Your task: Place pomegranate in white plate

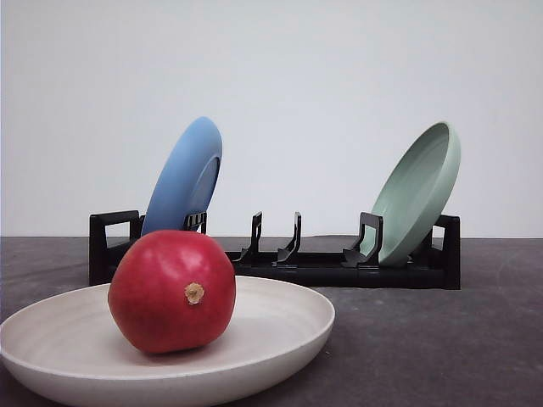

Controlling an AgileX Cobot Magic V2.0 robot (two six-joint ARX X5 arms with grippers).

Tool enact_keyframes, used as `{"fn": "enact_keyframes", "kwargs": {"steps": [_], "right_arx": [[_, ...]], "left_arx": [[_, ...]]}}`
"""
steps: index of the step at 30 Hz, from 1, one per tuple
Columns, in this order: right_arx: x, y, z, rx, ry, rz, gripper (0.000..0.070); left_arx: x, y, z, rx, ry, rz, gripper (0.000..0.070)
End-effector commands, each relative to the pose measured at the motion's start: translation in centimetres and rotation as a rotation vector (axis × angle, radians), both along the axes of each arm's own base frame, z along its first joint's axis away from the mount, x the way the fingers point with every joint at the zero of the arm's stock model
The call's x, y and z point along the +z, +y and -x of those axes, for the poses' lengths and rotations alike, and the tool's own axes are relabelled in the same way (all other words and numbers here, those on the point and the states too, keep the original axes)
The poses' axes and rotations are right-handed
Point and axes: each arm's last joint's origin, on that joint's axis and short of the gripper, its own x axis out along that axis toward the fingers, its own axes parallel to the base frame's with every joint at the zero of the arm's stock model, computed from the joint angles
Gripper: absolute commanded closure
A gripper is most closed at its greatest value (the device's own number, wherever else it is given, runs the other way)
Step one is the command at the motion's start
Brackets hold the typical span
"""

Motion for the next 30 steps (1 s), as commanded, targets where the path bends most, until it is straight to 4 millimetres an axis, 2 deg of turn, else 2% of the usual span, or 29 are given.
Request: {"fn": "enact_keyframes", "kwargs": {"steps": [1, 30], "right_arx": [[-0.05, -0.02, -0.03, -0.005, -0.009, -0.011, 0.0667], [-0.06, -0.02, -0.03, -0.005, -0.008, -0.011, 0.0667]], "left_arx": [[-0.34, 0.0, -0.02, -0.002, 0.011, -0.007, 0.07], [-0.33, 0.01, -0.03, -0.001, 0.01, -0.007, 0.07]]}}
